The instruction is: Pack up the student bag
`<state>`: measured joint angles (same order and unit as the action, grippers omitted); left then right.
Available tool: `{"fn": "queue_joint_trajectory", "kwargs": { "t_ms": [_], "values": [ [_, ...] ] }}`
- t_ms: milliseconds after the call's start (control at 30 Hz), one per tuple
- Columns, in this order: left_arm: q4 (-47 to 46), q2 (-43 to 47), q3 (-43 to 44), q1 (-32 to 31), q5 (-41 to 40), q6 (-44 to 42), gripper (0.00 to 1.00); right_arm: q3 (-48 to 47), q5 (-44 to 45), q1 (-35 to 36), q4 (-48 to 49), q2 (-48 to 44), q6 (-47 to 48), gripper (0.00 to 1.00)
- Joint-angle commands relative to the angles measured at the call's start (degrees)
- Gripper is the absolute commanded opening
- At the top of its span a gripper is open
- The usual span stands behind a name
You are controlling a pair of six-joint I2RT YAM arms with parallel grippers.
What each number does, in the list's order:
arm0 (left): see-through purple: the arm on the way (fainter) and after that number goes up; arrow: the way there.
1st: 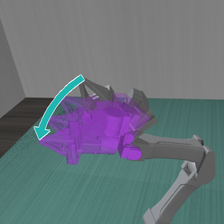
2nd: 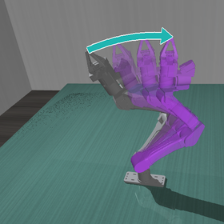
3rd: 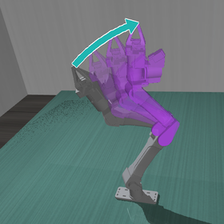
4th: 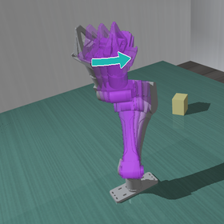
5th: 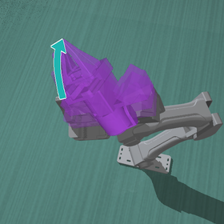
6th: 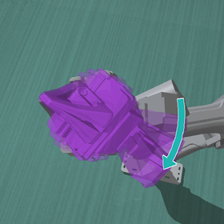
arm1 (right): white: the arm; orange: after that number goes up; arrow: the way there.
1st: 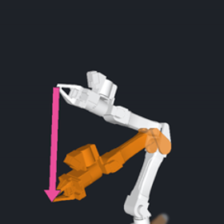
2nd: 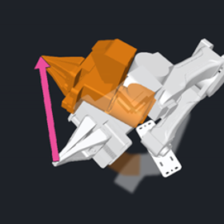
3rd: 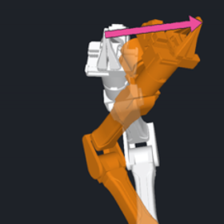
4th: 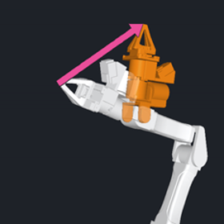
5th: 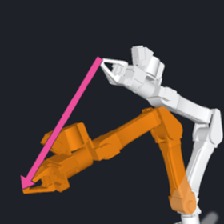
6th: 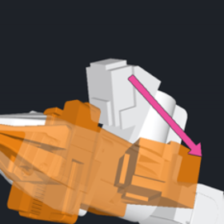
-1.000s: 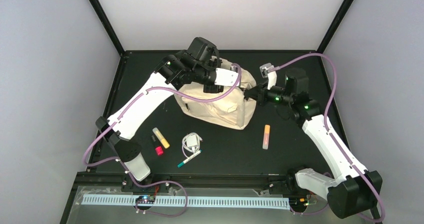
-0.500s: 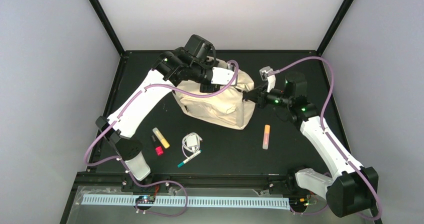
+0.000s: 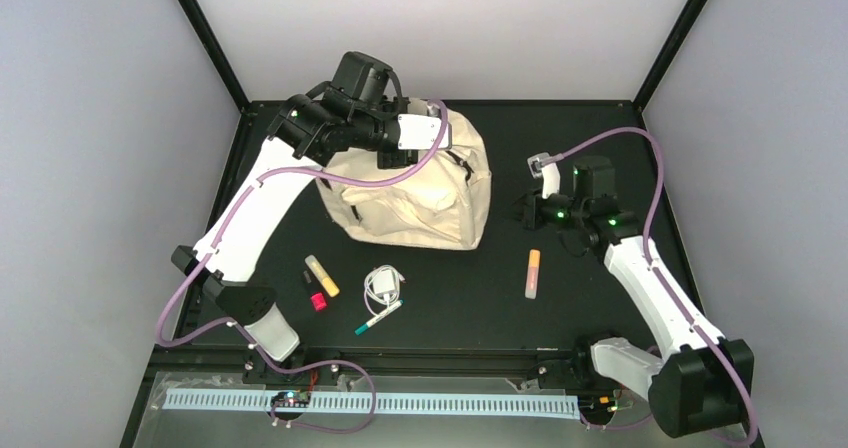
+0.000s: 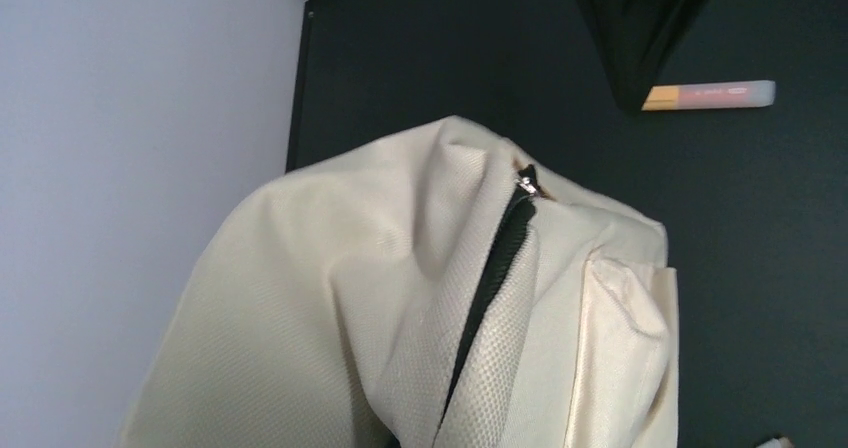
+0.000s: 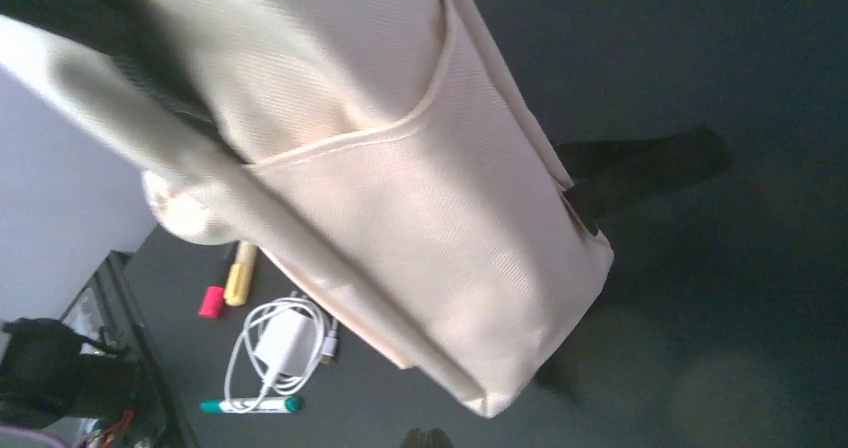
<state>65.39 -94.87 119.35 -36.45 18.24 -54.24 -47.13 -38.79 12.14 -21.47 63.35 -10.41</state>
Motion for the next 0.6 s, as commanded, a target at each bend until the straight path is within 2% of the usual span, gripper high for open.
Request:
{"fn": "queue_joint_trajectory", "kwargs": {
  "t_ms": [0,67,167,200,267,400,500,567],
  "values": [
    [-0.44,3.48,0.77,-0.52,5.91,-0.96,0.02,-2.91,-4.91,0.25,-1.50,-4.87,0.57,0.01],
    [0.51,3.30,0.51,-0.55,7.23,-1.16,0.02,-3.63,-6.68,0.59,-1.44,-6.39,1.82,0.01],
    [0.81,3.37,-0.33,-0.47,8.77,-1.22,0.02,-3.92,-7.01,3.13,1.61,-8.17,2.19,0.09],
    [0.91,3.32,-0.67,-0.51,9.38,-1.16,0.02,-3.74,-5.87,4.67,3.19,-8.46,2.08,0.16],
    [0.96,3.35,-1.66,-0.65,10.44,-1.01,0.02,-3.47,-2.38,7.53,5.90,-8.76,3.08,0.20],
    [1.27,4.12,-3.48,-0.95,10.51,-1.13,0.02,-4.60,2.64,8.51,11.72,-9.29,3.94,0.24],
    [1.77,4.87,-3.59,-1.00,10.27,-0.81,0.02,-8.28,8.91,8.56,10.33,-7.30,6.73,0.25],
    [2.26,5.27,-3.60,-1.01,10.39,-0.49,0.02,-8.88,10.85,8.56,10.03,-5.37,8.53,0.36]
  ]
}}
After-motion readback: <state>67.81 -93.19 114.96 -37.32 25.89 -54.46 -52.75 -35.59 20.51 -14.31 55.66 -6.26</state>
